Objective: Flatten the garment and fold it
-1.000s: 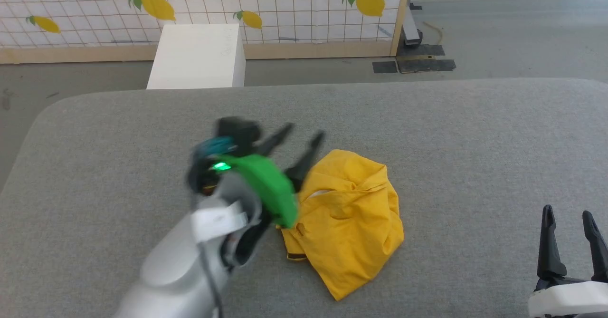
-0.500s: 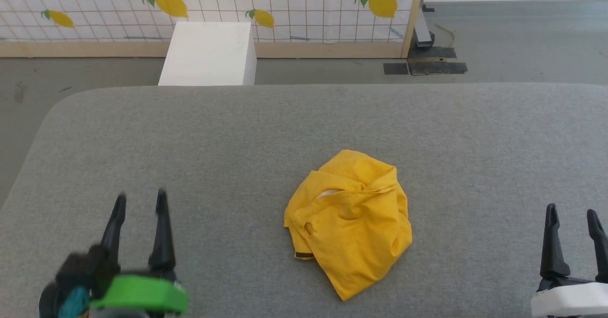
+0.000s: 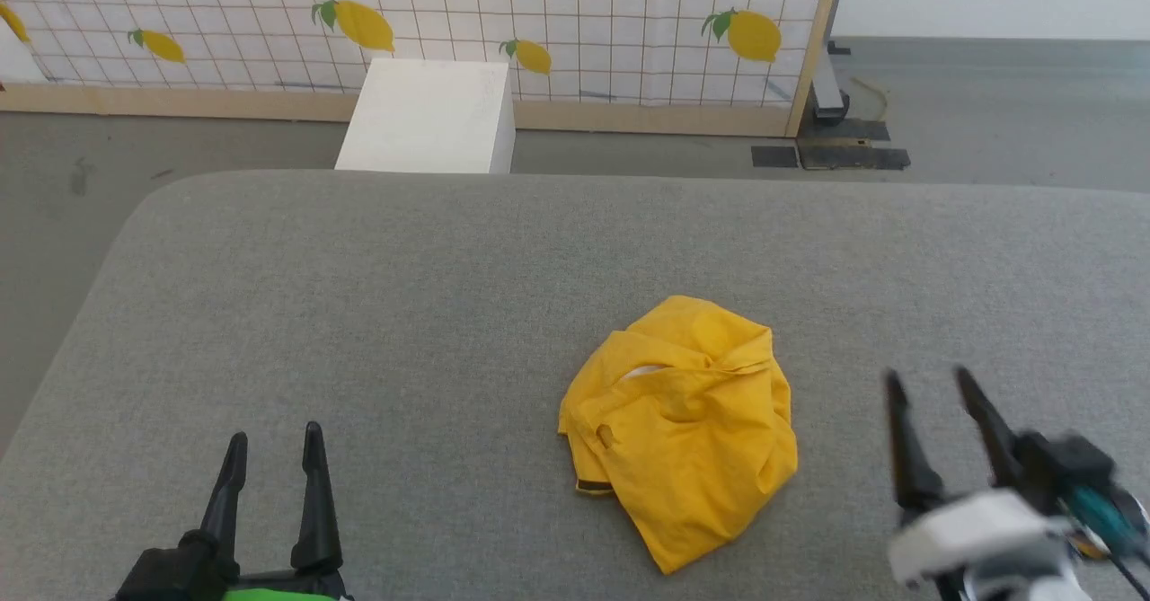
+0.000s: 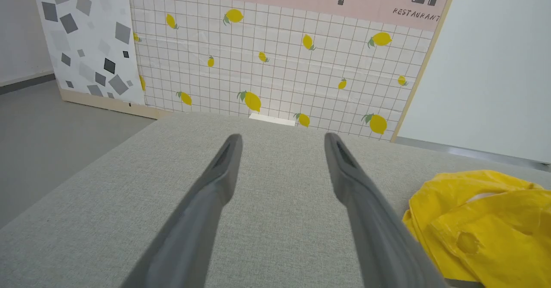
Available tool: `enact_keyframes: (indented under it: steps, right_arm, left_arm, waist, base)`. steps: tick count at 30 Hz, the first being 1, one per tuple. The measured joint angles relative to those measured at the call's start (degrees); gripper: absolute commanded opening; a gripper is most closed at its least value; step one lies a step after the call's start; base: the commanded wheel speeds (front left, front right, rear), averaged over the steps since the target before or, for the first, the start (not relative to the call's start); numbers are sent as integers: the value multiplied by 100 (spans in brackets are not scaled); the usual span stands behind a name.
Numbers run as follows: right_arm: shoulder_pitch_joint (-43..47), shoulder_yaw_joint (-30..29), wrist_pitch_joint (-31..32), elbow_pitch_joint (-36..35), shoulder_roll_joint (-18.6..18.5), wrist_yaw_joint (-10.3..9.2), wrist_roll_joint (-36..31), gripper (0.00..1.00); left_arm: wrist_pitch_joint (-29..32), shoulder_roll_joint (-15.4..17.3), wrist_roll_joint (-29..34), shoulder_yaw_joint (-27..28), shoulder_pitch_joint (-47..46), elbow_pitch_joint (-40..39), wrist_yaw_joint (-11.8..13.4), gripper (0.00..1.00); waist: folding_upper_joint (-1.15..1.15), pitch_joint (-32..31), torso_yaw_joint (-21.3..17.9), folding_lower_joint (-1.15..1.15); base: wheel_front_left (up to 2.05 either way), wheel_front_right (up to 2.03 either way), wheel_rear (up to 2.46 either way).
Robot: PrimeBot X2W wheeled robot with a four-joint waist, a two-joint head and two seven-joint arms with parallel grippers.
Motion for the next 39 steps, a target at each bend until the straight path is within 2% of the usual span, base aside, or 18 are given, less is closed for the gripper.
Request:
enact_keyframes:
  steps: [4, 11, 15, 19, 21, 22, 23, 29, 34, 39]
  right_arm:
    - [-698, 524, 1268, 32, 0, 0, 30, 100]
    - [-1268, 966, 3609, 345, -71, 0, 188, 100]
    - [-1373, 1120, 4339, 490, -214, -1, 264, 100]
    - [-1395, 1270, 4668, 770, -224, -1, 508, 100]
    - [-1395, 1358, 4671, 939, -215, -1, 537, 36]
    - [-1395, 1361, 4663, 1044, -210, -1, 538, 9]
    - [-1394, 1357, 4618, 1138, -199, -1, 538, 0]
    - [-1524, 1299, 4256, 1262, -156, -1, 555, 0]
    - [-2197, 867, 3921, 954, -223, 0, 536, 0]
    - [-2513, 336, 3780, 542, -482, -1, 470, 0]
  left_arm:
    - [0, -98, 58, 81, -32, 23, -131, 100]
    - [0, -143, 57, 110, -203, 159, -301, 100]
    - [1, -154, 56, 114, -286, 258, -354, 100]
    - [0, -157, 23, 99, -297, 345, -365, 100]
    - [0, -157, 22, 76, -298, 379, -370, 100]
    - [0, -157, 22, 53, -299, 398, -370, 100]
    - [0, -158, 21, 37, -299, 412, -370, 100]
    - [0, -158, 4, 51, -302, 452, -344, 100]
    - [0, -159, -32, -3, -299, 476, -312, 100]
    - [0, -160, -126, -73, -299, 469, -272, 100]
  waist:
    - [0, 93, -5, 0]
    - [0, 271, 107, 0]
    - [0, 340, 253, 0]
    - [0, 363, 415, 0]
    - [0, 355, 487, 0]
    - [0, 348, 523, 0]
    - [0, 338, 558, 0]
    - [0, 250, 612, 0]
    - [0, 180, 472, 0]
    - [0, 111, 320, 0]
  base:
    - [0, 0, 0]
    - [0, 0, 0]
    - [0, 0, 0]
    - [0, 0, 0]
    - [0, 0, 0]
    - [0, 0, 0]
    - [0, 0, 0]
    - [0, 0, 0]
    - [0, 0, 0]
    - [0, 0, 0]
